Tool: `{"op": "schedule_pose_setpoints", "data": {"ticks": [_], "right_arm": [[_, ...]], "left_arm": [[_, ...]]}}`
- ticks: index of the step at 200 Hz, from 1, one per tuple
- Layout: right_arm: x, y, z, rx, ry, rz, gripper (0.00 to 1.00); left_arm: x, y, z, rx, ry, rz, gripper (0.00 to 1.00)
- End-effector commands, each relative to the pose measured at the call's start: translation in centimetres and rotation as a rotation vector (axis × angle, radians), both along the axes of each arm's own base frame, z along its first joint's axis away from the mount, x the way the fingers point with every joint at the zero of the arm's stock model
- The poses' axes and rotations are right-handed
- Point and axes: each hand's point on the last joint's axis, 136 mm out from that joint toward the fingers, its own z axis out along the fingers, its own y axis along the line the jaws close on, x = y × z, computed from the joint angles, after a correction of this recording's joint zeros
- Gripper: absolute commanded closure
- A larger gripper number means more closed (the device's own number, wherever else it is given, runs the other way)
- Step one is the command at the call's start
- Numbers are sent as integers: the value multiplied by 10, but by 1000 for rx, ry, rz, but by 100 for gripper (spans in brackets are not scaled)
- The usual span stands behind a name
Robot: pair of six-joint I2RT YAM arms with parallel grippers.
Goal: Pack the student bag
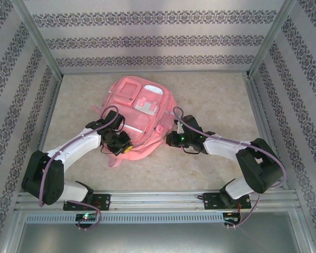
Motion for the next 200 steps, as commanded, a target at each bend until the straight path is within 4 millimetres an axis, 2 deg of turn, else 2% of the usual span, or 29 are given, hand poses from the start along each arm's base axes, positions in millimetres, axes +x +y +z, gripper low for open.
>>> {"op": "schedule_pose_setpoints", "data": {"ticks": [1,27,40,60,80,101,125,155,175,200], "right_arm": [[6,-28,-5,-49,56,-103,100],[5,-49,-12,-51,153,-162,100],[4,-51,-10,-55,169,-149,83],[0,-56,-1,-94,159,-133,69],[-5,-72,13,-154,127,-170,57],[-11,-83,32,-176,94,-197,55],[-11,-72,58,-96,71,-196,57],[-1,-49,80,-23,65,-189,58],[6,-37,77,-10,81,-198,58],[15,-24,69,-1,118,-216,59]], "left_arm": [[7,-23,12,-1,-64,-132,80],[4,-56,15,-60,-68,-240,72],[6,-63,15,-72,-73,-262,71],[13,-77,21,-123,-98,-282,69],[18,-92,25,-164,-121,-310,63],[22,-108,23,-202,-124,-339,60],[27,-124,29,-252,-153,-376,55],[37,-126,68,-279,-289,-402,47],[35,-122,93,-310,-371,-410,43],[33,-100,107,-316,-417,-365,42]]}}
